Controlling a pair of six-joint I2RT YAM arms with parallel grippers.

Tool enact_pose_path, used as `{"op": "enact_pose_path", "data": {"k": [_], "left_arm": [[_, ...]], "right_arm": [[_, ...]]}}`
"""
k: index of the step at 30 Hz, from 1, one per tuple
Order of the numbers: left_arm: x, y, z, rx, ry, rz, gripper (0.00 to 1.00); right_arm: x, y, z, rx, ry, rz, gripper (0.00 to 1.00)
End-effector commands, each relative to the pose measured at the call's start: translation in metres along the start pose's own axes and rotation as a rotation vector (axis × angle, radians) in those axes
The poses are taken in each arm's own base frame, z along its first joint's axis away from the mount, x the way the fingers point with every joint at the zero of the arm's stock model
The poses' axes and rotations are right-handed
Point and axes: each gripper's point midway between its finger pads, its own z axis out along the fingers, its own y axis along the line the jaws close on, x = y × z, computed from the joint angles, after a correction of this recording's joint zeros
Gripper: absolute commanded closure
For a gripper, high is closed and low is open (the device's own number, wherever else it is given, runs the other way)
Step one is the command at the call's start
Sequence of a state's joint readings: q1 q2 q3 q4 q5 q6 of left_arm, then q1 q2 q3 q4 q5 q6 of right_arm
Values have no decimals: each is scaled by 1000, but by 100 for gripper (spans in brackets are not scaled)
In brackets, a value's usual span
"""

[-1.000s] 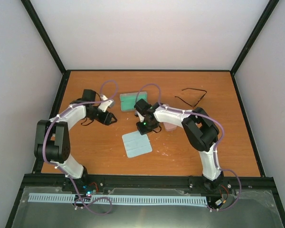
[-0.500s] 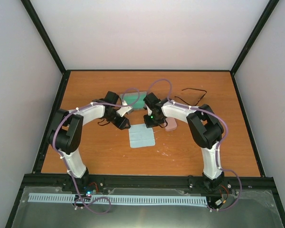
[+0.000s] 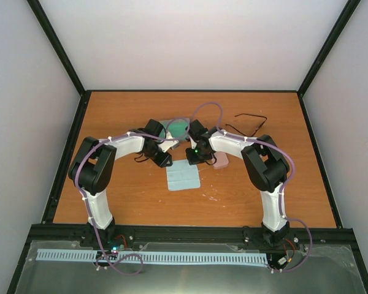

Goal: Organize the sunglasses
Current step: Fold the glasses cleaning cloth at the center of the board.

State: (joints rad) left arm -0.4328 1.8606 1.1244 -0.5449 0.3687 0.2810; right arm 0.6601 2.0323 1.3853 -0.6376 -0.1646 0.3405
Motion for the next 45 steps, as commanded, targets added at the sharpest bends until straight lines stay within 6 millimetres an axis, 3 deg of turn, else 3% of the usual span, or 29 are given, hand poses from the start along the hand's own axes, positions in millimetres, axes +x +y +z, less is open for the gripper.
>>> {"op": "enact_pose_path", "data": {"k": [1, 4, 10, 23, 27, 31, 39, 45], "left_arm": [[0, 2, 3, -38, 2, 15, 67], [12, 7, 9, -73, 28, 13, 71], [17, 11, 16, -96, 47, 15, 75], [61, -10, 19, -91, 150, 65, 89], [67, -15, 17, -89, 155, 71, 99], [56, -10, 13, -120, 131, 71, 100], [-1, -3, -12, -174, -14, 81, 100], [-27, -2, -25, -194, -80, 92, 100]], "right_arm": [[17, -19, 6, 57, 49, 38, 97], [17, -18, 7, 52, 50, 40, 97], [17, -19, 6, 52, 48, 42, 97], [18, -19, 4, 48, 41, 58, 97], [19, -18, 4, 46, 40, 61, 97], [17, -18, 2, 47, 29, 60, 97], [-1, -6, -23, -8, -93, 20, 97], [-11, 0, -34, -46, -144, 1, 97]]}}
